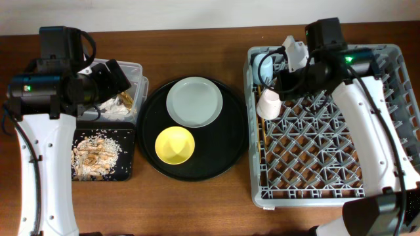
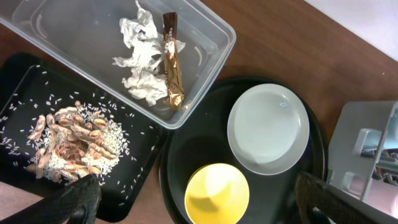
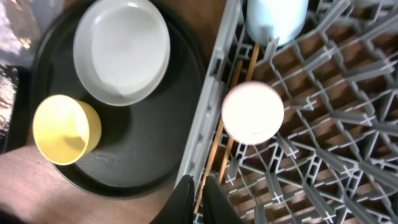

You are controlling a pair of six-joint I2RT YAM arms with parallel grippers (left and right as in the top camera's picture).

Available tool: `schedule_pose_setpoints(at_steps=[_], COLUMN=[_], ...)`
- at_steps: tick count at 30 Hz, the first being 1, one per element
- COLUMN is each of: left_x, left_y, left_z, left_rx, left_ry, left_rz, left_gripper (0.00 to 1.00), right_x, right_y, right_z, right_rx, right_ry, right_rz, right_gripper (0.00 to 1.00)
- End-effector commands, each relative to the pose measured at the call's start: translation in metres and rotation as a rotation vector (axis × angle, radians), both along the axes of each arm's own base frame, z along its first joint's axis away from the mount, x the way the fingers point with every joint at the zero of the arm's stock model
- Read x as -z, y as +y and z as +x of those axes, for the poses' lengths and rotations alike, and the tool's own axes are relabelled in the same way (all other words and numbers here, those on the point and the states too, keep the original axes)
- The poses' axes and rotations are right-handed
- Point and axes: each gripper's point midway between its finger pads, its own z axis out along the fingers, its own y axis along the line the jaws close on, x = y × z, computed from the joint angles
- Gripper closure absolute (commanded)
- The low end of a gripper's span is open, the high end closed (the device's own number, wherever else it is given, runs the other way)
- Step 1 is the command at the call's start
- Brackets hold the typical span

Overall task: Sort waste into correct bins and load items into the dishwasher rack
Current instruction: 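Lower the pink cup into the rack and open the right gripper, then withdraw the right gripper toward the rack's left edge near the tray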

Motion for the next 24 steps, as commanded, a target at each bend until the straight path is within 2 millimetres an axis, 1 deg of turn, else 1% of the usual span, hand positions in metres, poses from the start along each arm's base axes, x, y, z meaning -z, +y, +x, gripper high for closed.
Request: schedule_pose_setpoints(at_steps=[1,4,5,6,7,8,9,10,11,13,14,15,16,17,18,20,21,22,23,24], left_x=[-0.005,-0.005,-0.005,-0.005,-0.005,-0.005,-0.005,-0.005,-0.005,-0.005,-0.005,-0.005,-0.005,-0.005,-0.005,-0.005,-0.005,-0.005,-0.005,-0.005], left_y=[0.0,0.0,0.0,0.0,0.0,0.0,0.0,0.0,0.0,0.0,0.0,0.0,0.0,0.0,0.0,0.0,0.0,0.0,0.0,0.0], left_z=[0.0,0.0,0.0,0.0,0.0,0.0,0.0,0.0,0.0,0.0,0.0,0.0,0.0,0.0,-0.001,0.0,0.0,0.0,0.0,0.0], left_rx=[0.015,0.015,0.015,0.015,0.015,0.015,0.015,0.015,0.015,0.015,0.015,0.015,0.015,0.014,0.015,0.015,0.015,0.015,0.015,0.015], left_ry=[-0.016,-0.016,-0.016,-0.016,-0.016,-0.016,-0.016,-0.016,-0.016,-0.016,-0.016,-0.016,-0.016,-0.016,-0.015,-0.016,-0.016,-0.016,-0.016,-0.016], left_rz=[0.005,0.005,0.005,0.005,0.005,0.005,0.005,0.005,0.005,0.005,0.005,0.005,0.005,0.005,0.005,0.005,0.005,0.005,0.005,0.005], left_gripper=[0.01,0.01,0.01,0.01,0.01,0.01,0.01,0.01,0.01,0.01,0.01,0.01,0.01,0.01,0.01,0.01,0.01,0.01,0.01,0.01], right_x=[0.038,0.088,0.109,0.119,0.135,0.142,0.141,0.132,0.118,0.083,0.053,0.032,0.007,-0.008,-0.012,-0.005,0.003,0.016,0.028,0.045], right_y=[-0.002,-0.002,-0.002,-0.003,-0.003,-0.003,-0.003,-0.002,-0.001,0.0,0.002,0.006,0.013,0.019,0.022,0.029,0.032,0.037,0.04,0.043], right_z=[0.003,0.004,0.004,0.003,0.001,0.001,0.002,0.007,0.012,0.016,0.012,0.009,0.001,-0.009,-0.016,-0.039,-0.049,-0.062,-0.07,-0.077], right_rx=[0.012,0.013,0.013,0.013,0.013,0.013,0.012,0.013,0.013,0.013,0.007,-0.004,-0.025,-0.045,-0.055,-0.078,-0.072,-0.052,-0.024,0.036], right_ry=[0.052,0.085,0.095,0.099,0.104,0.101,0.096,0.073,0.049,0.01,-0.006,-0.022,-0.036,-0.042,-0.036,0.045,0.1,0.168,0.22,0.282], right_rz=[-0.038,-0.043,-0.044,-0.045,-0.046,-0.045,-0.044,-0.041,-0.037,-0.03,-0.018,-0.002,0.028,0.039,0.038,0.028,0.026,0.026,0.027,0.035], right_gripper=[0.91,0.91,0.91,0.91,0.91,0.91,0.91,0.91,0.91,0.9,0.9,0.89,0.88,0.87,0.86,0.8,0.66,0.57,0.42,0.02])
